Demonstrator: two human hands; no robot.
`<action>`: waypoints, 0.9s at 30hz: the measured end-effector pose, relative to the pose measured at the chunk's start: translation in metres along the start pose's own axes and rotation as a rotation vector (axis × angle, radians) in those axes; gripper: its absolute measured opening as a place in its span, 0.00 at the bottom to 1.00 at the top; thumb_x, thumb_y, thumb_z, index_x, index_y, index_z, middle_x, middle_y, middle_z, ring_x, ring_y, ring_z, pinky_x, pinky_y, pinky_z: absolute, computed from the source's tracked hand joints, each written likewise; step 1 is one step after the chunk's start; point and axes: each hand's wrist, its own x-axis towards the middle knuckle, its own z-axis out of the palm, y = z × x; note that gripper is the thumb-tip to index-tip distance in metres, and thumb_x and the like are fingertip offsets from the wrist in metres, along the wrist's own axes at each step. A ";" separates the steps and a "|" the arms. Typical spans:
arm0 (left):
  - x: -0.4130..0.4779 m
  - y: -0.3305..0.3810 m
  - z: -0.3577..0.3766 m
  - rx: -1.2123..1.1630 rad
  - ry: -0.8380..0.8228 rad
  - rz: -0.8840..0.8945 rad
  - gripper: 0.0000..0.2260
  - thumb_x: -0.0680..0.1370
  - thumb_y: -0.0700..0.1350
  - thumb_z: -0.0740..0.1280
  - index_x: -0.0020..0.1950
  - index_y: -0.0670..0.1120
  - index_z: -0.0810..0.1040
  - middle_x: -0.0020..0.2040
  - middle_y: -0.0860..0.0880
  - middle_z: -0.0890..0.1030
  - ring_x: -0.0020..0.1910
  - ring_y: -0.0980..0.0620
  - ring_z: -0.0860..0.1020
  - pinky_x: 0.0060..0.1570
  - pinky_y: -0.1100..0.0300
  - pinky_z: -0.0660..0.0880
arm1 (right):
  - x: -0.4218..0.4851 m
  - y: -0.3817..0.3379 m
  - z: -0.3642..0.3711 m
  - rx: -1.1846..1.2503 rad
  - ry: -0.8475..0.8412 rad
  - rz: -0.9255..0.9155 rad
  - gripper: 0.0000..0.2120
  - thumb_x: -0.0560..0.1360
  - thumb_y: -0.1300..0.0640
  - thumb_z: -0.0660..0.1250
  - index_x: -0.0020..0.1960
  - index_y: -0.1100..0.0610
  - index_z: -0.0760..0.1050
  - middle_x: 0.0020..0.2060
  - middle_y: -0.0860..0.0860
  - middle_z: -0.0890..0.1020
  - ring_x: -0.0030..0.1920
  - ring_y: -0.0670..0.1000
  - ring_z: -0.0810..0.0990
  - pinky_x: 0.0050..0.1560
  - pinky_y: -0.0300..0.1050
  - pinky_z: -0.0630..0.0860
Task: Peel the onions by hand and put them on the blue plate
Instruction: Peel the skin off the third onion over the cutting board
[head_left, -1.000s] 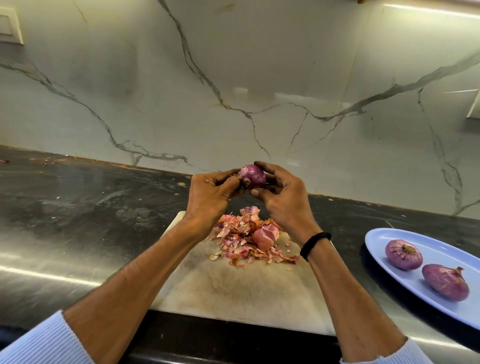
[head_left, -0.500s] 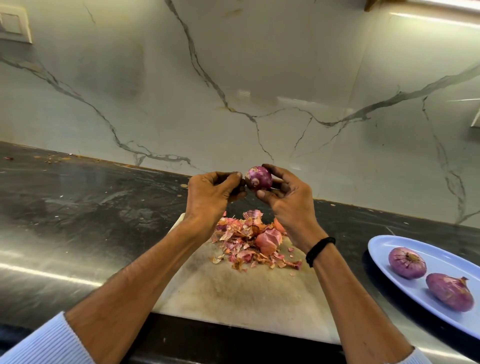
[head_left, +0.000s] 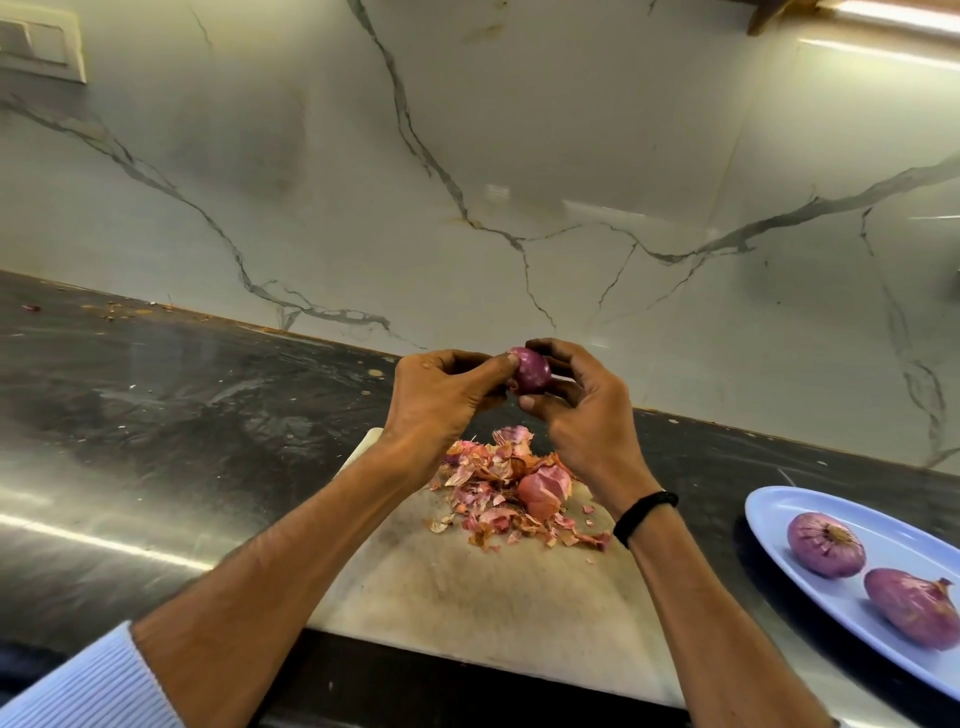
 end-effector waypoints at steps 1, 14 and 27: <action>0.000 0.000 0.000 0.015 0.008 0.005 0.07 0.72 0.43 0.75 0.49 0.43 0.84 0.42 0.47 0.87 0.44 0.50 0.86 0.44 0.61 0.82 | 0.000 0.001 0.000 -0.030 -0.006 -0.009 0.26 0.71 0.71 0.74 0.66 0.55 0.75 0.60 0.50 0.80 0.60 0.51 0.80 0.58 0.51 0.81; -0.002 -0.002 0.001 0.089 0.015 0.059 0.09 0.73 0.44 0.75 0.51 0.43 0.83 0.46 0.46 0.86 0.45 0.51 0.85 0.46 0.60 0.82 | 0.000 0.001 0.000 -0.003 -0.023 -0.012 0.24 0.70 0.70 0.75 0.61 0.52 0.75 0.59 0.48 0.78 0.59 0.52 0.81 0.55 0.52 0.82; -0.003 0.000 0.000 0.068 -0.003 0.065 0.04 0.76 0.37 0.72 0.48 0.44 0.85 0.42 0.50 0.87 0.45 0.51 0.86 0.46 0.62 0.82 | 0.000 -0.006 0.001 0.060 -0.013 -0.010 0.21 0.68 0.68 0.77 0.52 0.49 0.75 0.55 0.50 0.80 0.58 0.49 0.81 0.58 0.51 0.81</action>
